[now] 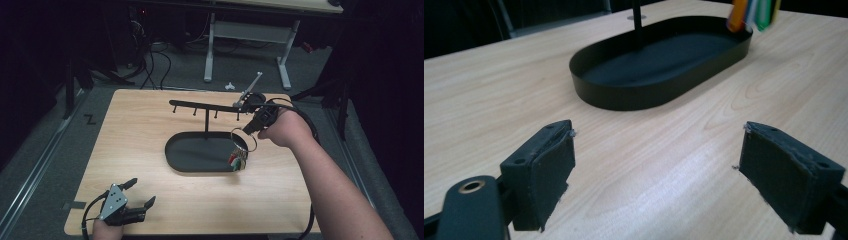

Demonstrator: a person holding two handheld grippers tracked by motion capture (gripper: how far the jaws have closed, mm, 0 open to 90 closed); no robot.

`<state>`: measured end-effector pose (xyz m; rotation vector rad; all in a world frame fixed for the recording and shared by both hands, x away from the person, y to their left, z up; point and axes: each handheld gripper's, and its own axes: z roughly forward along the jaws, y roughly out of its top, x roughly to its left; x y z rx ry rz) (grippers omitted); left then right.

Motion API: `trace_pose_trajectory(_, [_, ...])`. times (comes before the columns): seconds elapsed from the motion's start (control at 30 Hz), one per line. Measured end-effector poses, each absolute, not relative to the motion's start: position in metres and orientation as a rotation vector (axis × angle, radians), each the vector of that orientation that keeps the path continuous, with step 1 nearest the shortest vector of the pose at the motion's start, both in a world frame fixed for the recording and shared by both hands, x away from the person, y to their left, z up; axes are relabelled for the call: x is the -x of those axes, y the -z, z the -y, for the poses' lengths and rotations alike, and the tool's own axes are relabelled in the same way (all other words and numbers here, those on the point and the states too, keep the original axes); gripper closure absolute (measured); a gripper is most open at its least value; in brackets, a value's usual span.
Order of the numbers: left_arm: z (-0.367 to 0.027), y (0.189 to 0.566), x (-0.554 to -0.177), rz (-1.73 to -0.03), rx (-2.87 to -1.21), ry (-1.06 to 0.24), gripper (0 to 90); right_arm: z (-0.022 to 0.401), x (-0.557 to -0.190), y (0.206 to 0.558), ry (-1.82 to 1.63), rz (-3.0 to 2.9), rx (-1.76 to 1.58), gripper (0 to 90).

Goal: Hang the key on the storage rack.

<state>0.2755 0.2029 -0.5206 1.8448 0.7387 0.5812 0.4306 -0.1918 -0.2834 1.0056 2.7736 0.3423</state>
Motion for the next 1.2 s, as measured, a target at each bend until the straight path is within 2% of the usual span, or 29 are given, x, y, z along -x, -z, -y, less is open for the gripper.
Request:
trace_pose_trajectory(0.63, [-0.206,0.521,-0.271,-0.745,-1.857,-0.599,15.0,0.191,-0.461,0.276,-0.364,-2.722,-1.06,87.5])
trace_pose_trajectory(1.2, [-0.208,0.521,-0.269,-0.745,-1.858,-0.61,15.0,0.195,-0.488,0.29,-0.369,-2.706,-1.132,87.4])
